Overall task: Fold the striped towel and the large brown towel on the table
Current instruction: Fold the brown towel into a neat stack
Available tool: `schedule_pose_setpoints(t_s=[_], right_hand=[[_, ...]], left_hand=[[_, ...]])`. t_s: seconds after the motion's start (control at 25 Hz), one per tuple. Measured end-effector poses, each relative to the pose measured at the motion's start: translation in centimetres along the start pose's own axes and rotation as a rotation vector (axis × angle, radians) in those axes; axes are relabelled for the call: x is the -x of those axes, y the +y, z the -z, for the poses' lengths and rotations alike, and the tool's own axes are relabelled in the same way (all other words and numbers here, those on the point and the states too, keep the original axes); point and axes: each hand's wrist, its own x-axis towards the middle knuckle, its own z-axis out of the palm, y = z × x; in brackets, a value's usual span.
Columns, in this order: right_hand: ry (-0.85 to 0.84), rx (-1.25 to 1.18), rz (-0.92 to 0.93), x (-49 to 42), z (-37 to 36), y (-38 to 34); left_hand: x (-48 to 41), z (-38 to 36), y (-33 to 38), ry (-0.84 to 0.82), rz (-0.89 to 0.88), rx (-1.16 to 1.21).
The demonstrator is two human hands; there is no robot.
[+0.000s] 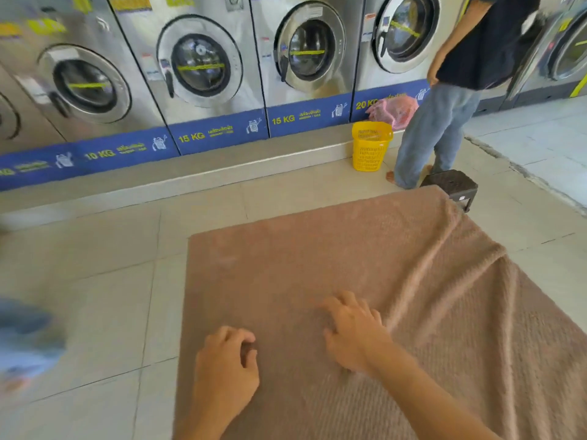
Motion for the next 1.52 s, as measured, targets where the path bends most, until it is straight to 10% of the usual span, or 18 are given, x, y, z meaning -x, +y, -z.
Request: schedule_pose_setpoints(t_s=[0.48, 0.84, 1.04, 1.52], right_hand=[[-0.197, 0.218, -0.336, 13.1, -13.0, -11.1], [-0.050, 0.045, -0.204, 11.0, -11.4, -10.1], [0.139, -0.019, -0.210, 19.4, -14.4, -9.3], [0.239, 0.142, -0.250, 28.0, -23.1, -15.5]], left_hand=[[10.4, 3.5, -8.5, -0.542, -0.152, -0.129], [5.5, 3.5, -9.1, -0.527, -0.168, -0.195], [11.3, 4.2, -9.2, -0.221, -0.238, -0.178], [21.7, 4.7, -10.8, -0.297, -0.320, 0.033]])
